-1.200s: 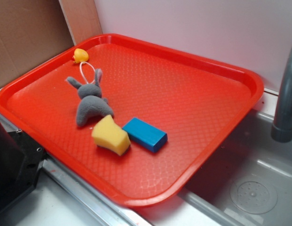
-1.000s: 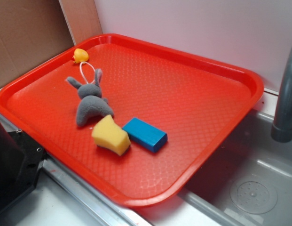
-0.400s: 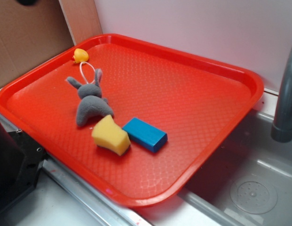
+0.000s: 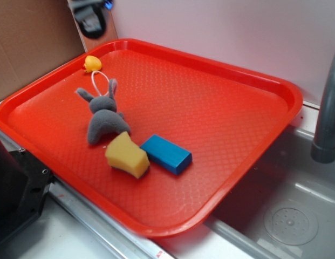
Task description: Grab the blue block.
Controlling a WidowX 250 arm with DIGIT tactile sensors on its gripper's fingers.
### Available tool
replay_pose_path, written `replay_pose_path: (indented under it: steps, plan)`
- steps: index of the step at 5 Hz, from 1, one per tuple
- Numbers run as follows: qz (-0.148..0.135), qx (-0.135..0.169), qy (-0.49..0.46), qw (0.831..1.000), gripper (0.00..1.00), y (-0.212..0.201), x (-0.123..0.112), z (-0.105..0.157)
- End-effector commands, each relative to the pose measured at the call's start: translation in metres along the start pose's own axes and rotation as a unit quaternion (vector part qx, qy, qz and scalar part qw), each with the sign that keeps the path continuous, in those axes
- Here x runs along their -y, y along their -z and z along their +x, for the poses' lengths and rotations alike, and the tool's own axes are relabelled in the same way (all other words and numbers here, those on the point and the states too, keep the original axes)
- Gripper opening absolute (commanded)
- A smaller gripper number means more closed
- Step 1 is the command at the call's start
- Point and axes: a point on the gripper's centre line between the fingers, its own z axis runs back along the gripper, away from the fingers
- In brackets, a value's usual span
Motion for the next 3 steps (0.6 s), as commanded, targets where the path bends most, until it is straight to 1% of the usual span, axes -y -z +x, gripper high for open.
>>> replay_pose_path:
  steps: [1,2,3]
  plan:
    - [-0.038,0.03,0.236,0.971,1.0,0.016,0.042,0.014]
    - [-0.029,0.018,0.309,0.95,1.0,0.034,0.067,0.011]
    - [0.0,-0.002,0.316,0.949,1.0,0.055,0.082,0.012]
